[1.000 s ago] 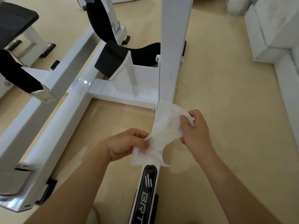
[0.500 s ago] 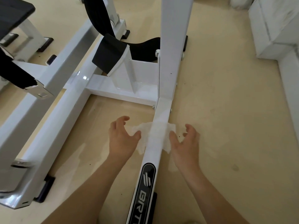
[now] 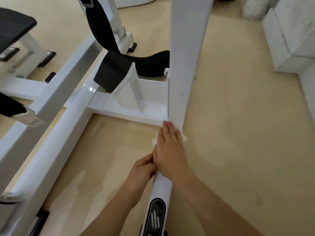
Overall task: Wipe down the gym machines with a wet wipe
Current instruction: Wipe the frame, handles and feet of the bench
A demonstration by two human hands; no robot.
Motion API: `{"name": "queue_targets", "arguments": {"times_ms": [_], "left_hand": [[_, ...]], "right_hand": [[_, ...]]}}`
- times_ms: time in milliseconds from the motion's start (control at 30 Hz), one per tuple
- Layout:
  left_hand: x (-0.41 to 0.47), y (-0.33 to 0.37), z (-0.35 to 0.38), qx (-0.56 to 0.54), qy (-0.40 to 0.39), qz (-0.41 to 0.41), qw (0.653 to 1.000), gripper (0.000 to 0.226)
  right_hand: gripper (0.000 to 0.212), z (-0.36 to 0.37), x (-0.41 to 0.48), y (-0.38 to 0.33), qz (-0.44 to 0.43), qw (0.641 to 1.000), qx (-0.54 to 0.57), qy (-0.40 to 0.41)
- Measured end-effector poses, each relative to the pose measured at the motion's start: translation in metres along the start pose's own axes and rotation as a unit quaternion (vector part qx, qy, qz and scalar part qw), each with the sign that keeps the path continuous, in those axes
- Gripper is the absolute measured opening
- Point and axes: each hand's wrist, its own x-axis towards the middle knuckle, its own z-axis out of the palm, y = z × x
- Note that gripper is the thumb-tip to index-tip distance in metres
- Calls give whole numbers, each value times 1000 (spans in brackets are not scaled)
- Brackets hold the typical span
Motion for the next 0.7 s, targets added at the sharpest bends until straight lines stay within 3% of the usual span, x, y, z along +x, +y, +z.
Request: {"name": "queue_targets", "arguments": {"times_ms": [100,233,300,400,433,500,567,633,700], "left_hand": [[3,-1,5,-15,1,-1,1000,47],[10,-5,10,142,6,52,989,47],[13,-13,19,294,-13,143,945,59],[13,-31,33,458,22,297,837,72],[17,-33,33,474,29,326,818,73],[27,-21,29,513,16,304,802,70],[40,-3,27,587,-22,254,768,72],[54,9,33,660,-19,275,698,69],[67,18,44,679,-23,303,668,64]], "right_hand": [[57,-12,25,25,-113,992,26,-47],[52,-9,11,43,-50,986,150,61],[49,-1,-12,38,4,971,216,99],[46,6,-21,34,-11,970,218,104],[46,5,-17,36,-17,969,224,101],[45,0,-8,40,6,956,274,100],[47,-8,-9,42,75,914,386,99],[55,-18,-21,41,160,847,502,75],[56,-23,-32,43,216,802,552,71]]}}
